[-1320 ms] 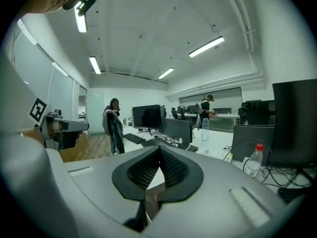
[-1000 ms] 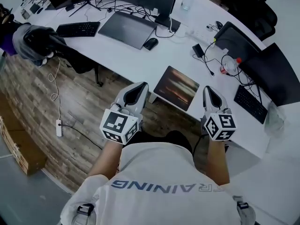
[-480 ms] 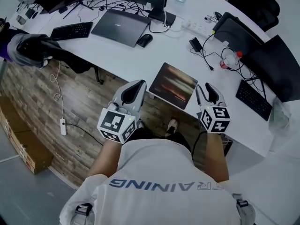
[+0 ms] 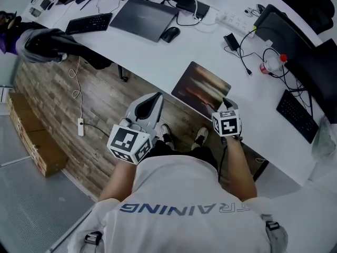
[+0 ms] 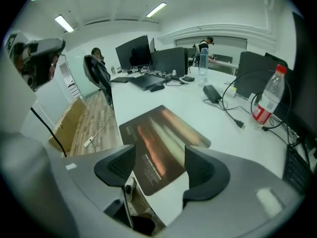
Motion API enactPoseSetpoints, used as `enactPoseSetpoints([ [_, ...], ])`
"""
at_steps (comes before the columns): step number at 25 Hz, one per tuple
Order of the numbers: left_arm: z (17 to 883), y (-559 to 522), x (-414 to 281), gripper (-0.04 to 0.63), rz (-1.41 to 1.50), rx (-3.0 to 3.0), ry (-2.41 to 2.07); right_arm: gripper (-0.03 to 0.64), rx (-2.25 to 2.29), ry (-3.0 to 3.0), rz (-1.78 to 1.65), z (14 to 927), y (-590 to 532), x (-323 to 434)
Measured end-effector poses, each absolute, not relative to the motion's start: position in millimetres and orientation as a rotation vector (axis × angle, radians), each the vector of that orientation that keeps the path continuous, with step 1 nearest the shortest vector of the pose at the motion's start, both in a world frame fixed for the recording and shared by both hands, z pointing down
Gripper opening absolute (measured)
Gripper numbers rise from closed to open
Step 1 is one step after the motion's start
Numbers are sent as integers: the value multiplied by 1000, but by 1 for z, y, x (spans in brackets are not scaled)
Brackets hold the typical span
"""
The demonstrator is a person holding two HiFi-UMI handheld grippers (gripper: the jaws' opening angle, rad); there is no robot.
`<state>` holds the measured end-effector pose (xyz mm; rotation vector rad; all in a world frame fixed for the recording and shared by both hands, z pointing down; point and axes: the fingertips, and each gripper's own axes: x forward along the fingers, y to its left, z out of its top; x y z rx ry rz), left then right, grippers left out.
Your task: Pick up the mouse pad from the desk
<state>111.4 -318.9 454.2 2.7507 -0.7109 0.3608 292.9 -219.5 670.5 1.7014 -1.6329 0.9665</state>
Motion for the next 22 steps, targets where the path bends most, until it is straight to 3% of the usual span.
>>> enactPoseSetpoints([
  [10,485,-311,103,0,442,2675,-758,337,1478,-1580,1023,747,-220,275],
  [22,483,-336,79,0,405,2659,-863,310,1412,-1552,1012,752,-225,273],
])
